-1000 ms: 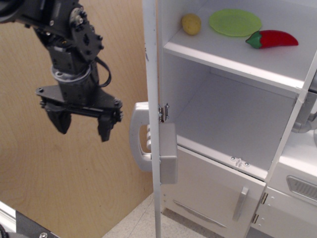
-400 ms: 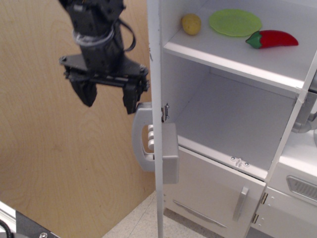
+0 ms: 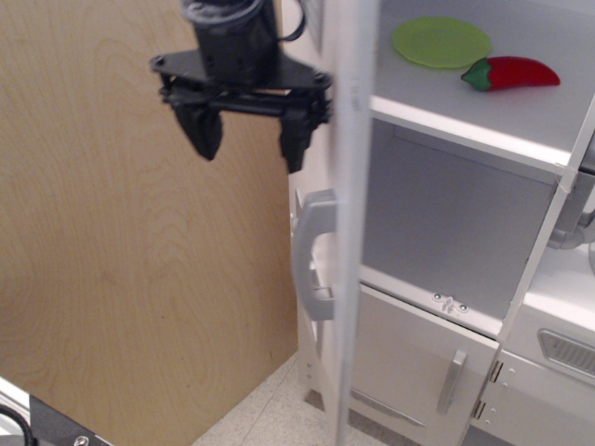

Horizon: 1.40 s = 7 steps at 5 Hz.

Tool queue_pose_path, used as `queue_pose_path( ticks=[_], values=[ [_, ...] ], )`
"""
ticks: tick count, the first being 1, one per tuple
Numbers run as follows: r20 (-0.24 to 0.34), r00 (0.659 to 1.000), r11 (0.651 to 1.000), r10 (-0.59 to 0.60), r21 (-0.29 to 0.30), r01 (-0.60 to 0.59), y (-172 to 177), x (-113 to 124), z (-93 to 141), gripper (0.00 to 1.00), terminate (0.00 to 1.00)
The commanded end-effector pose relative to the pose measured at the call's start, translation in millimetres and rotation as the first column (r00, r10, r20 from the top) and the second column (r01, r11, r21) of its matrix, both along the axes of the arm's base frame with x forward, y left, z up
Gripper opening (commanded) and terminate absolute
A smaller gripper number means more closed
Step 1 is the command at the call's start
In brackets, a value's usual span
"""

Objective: Close fridge

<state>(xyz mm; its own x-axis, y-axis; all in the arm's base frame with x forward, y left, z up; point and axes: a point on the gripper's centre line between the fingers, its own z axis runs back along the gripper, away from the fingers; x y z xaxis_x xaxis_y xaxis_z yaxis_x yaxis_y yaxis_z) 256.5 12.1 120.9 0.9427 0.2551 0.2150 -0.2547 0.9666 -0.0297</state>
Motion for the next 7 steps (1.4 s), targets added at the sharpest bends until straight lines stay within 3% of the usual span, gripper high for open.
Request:
queue_pose_path(
  ticks=[1, 5, 7],
  values=[
    [0.068, 0.998, 1.000, -0.006, 0.006, 0.006, -12.0, 27.1, 42.1, 1.00, 0.00],
    [0.066, 0.997, 1.000, 0.031, -0.003, -0.031, -21.1, 72.2, 52.4, 1.00, 0.00],
    [0.046, 0.998, 0.999, 0.036, 0.005, -0.036, -25.0, 96.0, 41.6, 1.00, 0.00]
  ],
)
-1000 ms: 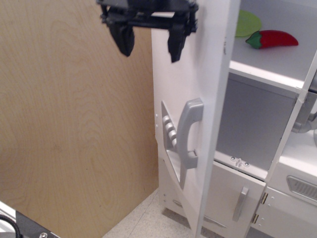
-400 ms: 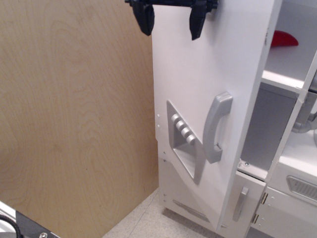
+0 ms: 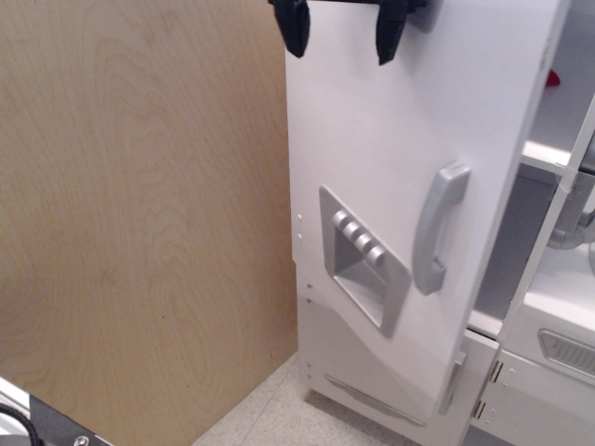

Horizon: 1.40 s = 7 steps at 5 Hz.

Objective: Close fridge

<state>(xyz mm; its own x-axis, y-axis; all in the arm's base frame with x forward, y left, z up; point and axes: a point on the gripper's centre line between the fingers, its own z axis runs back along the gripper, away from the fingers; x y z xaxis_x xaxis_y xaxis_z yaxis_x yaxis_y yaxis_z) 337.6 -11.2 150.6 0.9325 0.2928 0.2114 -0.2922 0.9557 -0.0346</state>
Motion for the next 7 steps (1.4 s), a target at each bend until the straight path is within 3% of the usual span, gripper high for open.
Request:
queue_pose_path(
  ticks=[1, 3, 7],
  values=[
    [0.054, 0.999, 1.000, 0.001, 0.017, -0.002, -4.2, 26.4, 11.4, 1.00, 0.00],
    [0.060, 0.998, 1.000, 0.015, 0.026, -0.016, -6.6, 48.1, 5.2, 1.00, 0.00],
    [0.080, 0.995, 0.998, 0.053, 0.017, -0.055, -3.8, 65.5, 12.2, 1.00, 0.00]
  ],
)
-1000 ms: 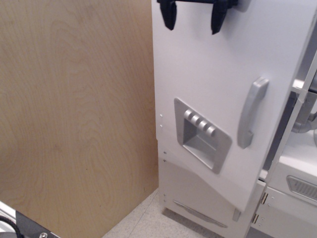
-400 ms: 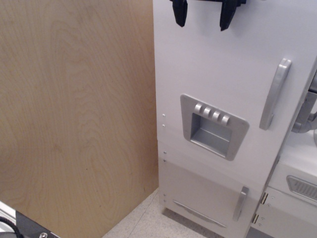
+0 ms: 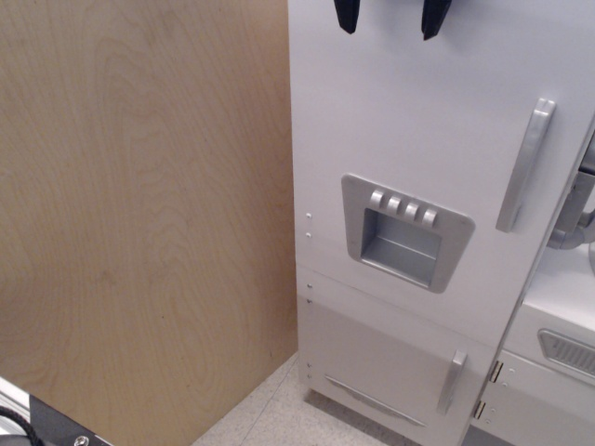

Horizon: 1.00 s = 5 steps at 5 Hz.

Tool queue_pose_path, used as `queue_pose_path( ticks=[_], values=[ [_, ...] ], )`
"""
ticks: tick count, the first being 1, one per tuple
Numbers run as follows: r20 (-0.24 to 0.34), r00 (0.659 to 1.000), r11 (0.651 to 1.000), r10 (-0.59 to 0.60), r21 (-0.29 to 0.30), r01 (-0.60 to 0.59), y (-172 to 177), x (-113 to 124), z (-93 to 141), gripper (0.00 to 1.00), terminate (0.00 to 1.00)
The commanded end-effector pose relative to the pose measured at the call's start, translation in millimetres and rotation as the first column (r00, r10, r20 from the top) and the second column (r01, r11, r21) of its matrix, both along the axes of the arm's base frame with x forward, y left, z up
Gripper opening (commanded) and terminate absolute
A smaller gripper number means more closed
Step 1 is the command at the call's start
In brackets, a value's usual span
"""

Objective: Close fridge

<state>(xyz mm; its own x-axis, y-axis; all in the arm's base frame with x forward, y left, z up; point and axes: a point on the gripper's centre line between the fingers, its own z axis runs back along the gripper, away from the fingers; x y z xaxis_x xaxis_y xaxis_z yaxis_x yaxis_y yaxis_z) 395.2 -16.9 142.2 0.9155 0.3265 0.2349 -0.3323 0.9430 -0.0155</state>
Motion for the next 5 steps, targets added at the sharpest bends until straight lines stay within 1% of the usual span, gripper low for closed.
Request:
queue_pose_path(
  ticks=[1, 2, 3, 4, 5],
  values=[
    [0.059, 0.998, 1.000, -0.017, -0.005, 0.017, 0.3, -7.8, 18.1, 1.00, 0.00],
    [0.017, 0.998, 0.998, -0.067, -0.019, 0.067, -2.6, -49.8, 13.9, 1.00, 0.00],
    [-0.011, 0.993, 0.994, -0.113, -0.008, 0.113, -5.1, -84.1, 9.2, 1.00, 0.00],
    [-0.011, 0.993, 0.994, -0.113, -0.008, 0.113, -5.1, -84.1, 9.2, 1.00, 0.00],
    [-0.011, 0.993, 0.994, -0.113, -0.008, 0.113, -5.1, -84.1, 9.2, 1.00, 1.00]
  ],
)
